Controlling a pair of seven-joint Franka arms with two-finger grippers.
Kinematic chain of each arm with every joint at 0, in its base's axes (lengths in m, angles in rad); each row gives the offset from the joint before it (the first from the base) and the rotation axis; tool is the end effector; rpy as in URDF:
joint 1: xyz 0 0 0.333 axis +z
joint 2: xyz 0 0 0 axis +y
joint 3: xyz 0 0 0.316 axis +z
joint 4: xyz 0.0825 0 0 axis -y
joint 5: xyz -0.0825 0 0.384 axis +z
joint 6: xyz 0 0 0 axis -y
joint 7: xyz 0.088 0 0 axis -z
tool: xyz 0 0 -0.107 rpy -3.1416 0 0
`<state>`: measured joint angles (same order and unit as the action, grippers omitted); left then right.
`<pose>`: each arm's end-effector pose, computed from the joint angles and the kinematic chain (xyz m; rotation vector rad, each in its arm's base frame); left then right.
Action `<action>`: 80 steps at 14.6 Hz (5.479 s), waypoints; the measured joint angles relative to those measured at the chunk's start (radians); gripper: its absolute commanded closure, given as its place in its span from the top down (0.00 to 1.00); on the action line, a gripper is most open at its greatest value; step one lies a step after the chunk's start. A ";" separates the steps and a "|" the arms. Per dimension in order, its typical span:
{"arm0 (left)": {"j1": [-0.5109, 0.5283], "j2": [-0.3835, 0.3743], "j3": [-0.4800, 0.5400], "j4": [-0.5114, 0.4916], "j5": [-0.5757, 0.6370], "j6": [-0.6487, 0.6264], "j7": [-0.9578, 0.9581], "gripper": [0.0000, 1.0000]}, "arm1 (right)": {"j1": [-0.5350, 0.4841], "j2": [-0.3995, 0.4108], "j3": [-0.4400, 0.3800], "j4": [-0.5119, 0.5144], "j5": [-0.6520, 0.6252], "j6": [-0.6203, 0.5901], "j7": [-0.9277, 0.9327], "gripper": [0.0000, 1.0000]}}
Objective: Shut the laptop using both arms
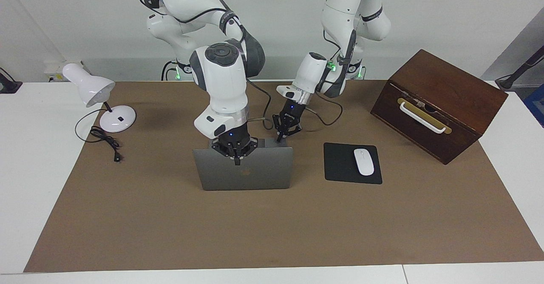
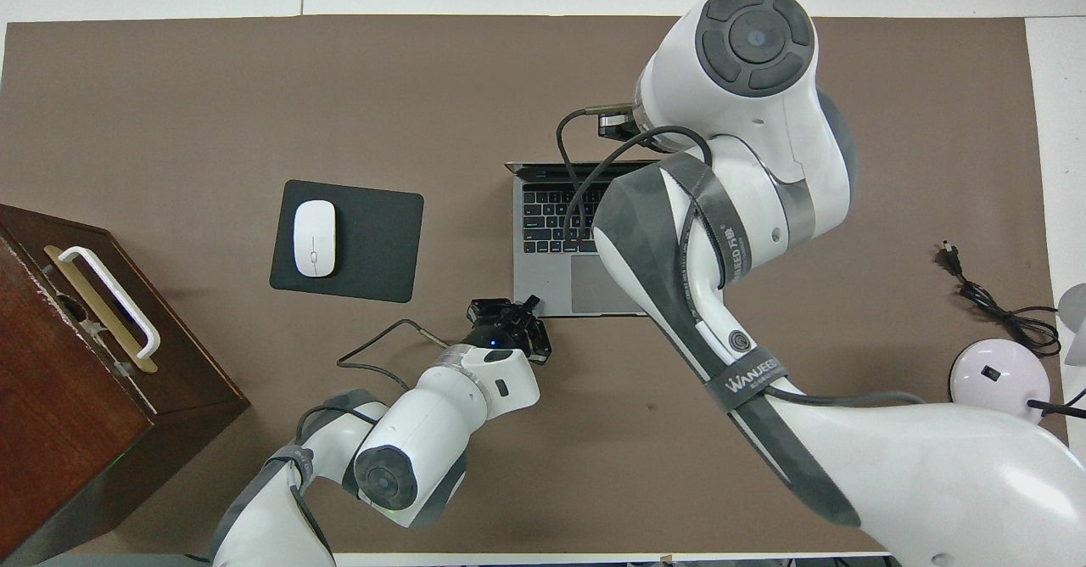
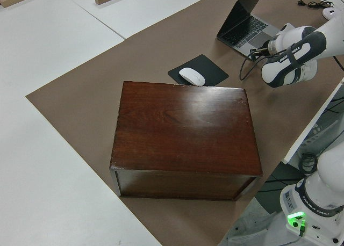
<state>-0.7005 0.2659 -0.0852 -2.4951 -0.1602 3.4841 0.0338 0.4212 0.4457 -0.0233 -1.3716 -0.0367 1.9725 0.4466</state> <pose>0.3791 -0.3524 0.2678 2.5680 -0.8466 0.9341 0.6512 0.2745 0.4769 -3.1083 0.0527 -0.2492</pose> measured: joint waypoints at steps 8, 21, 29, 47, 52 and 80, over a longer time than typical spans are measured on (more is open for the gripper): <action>0.000 0.001 0.000 0.000 0.000 0.002 0.016 0.00 | -0.013 -0.007 0.000 0.002 0.126 -0.165 -0.027 0.00; 0.000 0.005 -0.001 -0.003 0.000 0.015 0.021 0.00 | -0.034 -0.032 0.005 -0.231 0.214 -0.072 -0.056 0.00; 0.000 0.006 -0.001 -0.003 0.000 0.016 0.021 0.00 | -0.034 -0.031 0.009 -0.347 0.214 0.087 -0.057 0.00; 0.000 0.006 -0.001 -0.003 0.000 0.018 0.019 0.00 | -0.057 -0.079 -0.001 -0.274 0.214 -0.071 -0.061 0.00; 0.002 0.006 -0.001 -0.002 0.000 0.016 -0.012 0.00 | -0.182 -0.181 -0.010 -0.193 0.208 -0.241 -0.191 0.00; 0.328 -0.480 0.025 0.320 0.013 -1.394 -0.134 0.00 | -0.492 -0.475 0.004 -0.291 0.045 -0.321 -0.509 1.00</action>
<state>-0.3727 -0.2140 -0.0599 -2.1750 -0.1476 2.0900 -0.1005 -0.0703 -0.0290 -0.0196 -1.6627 0.0080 1.6518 -0.0628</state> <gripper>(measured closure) 0.991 0.000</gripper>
